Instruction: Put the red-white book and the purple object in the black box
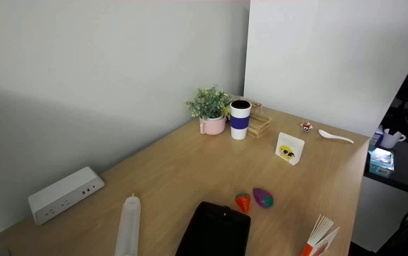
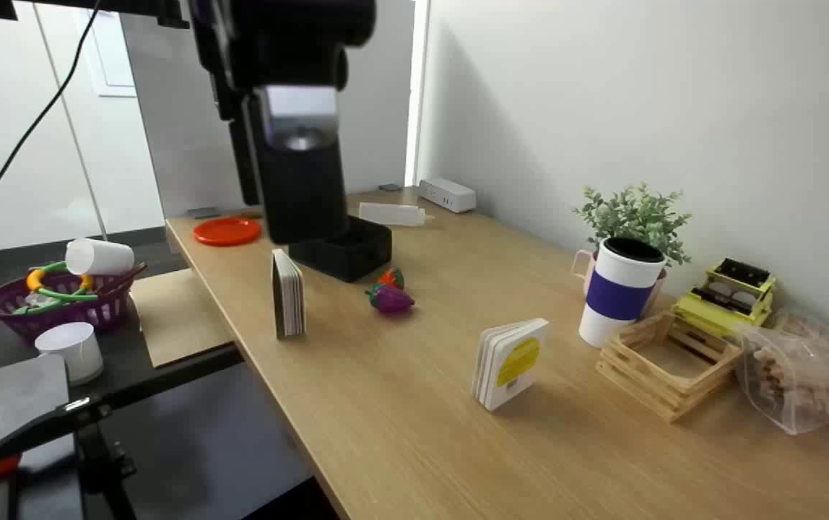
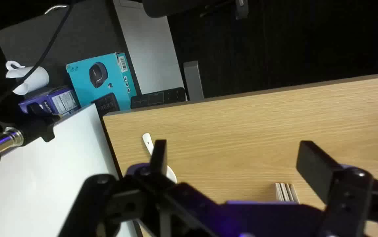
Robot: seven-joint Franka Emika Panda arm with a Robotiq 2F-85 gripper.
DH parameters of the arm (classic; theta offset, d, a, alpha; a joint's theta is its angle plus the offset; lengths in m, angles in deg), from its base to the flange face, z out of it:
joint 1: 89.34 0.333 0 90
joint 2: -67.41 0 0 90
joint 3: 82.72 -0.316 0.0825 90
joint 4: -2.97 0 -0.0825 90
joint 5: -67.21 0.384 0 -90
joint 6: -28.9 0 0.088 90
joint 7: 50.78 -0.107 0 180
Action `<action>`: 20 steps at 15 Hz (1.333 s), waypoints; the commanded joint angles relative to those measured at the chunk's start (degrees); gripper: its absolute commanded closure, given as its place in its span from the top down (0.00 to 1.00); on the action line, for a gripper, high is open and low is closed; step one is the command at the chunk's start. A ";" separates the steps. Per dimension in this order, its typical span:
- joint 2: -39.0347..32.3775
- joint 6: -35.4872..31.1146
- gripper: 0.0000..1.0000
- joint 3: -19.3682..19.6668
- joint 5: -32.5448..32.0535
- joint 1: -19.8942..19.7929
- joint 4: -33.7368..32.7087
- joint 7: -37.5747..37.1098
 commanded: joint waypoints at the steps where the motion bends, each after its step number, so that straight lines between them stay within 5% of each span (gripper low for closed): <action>1: 0.03 0.27 1.00 0.31 -0.21 0.38 -0.10 -0.20; 12: -0.40 -0.92 1.00 0.46 -0.62 0.35 -0.10 0.11; 18: -5.00 -20.06 1.00 -2.53 -5.74 1.60 -0.06 -0.59; 20: -8.04 -25.60 1.00 -1.99 -3.62 5.17 0.01 3.53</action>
